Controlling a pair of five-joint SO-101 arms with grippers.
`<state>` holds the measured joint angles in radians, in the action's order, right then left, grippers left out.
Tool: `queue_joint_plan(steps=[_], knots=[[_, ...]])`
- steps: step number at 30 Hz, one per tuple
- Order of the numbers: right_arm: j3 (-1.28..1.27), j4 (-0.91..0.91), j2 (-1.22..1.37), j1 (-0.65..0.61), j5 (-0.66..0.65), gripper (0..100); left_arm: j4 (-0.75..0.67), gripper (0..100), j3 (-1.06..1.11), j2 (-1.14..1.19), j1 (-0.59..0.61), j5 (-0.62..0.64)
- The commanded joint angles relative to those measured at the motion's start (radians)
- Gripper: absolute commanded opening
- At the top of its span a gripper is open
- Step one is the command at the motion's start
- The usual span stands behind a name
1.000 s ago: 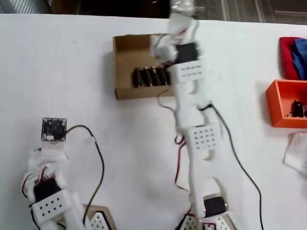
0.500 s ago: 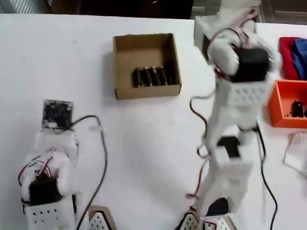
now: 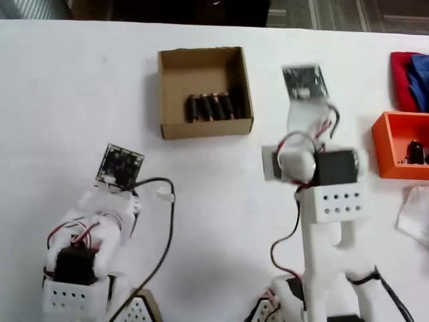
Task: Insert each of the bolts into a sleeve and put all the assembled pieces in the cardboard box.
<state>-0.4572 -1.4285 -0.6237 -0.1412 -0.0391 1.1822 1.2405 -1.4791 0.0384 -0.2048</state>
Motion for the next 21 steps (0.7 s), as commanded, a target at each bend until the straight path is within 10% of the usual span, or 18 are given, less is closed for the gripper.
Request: queue_joint_plan(steps=[1, 21], knots=[[-0.341, 0.321, -0.091, 0.074, -0.002, 7.8, -0.006, 3, 0.022, -0.006, 0.002, 0.006], [-1.229, 0.591, -0.832, 0.139, -0.011, 7.9, 0.080, 3, 0.242, -0.006, 0.135, 0.209]])
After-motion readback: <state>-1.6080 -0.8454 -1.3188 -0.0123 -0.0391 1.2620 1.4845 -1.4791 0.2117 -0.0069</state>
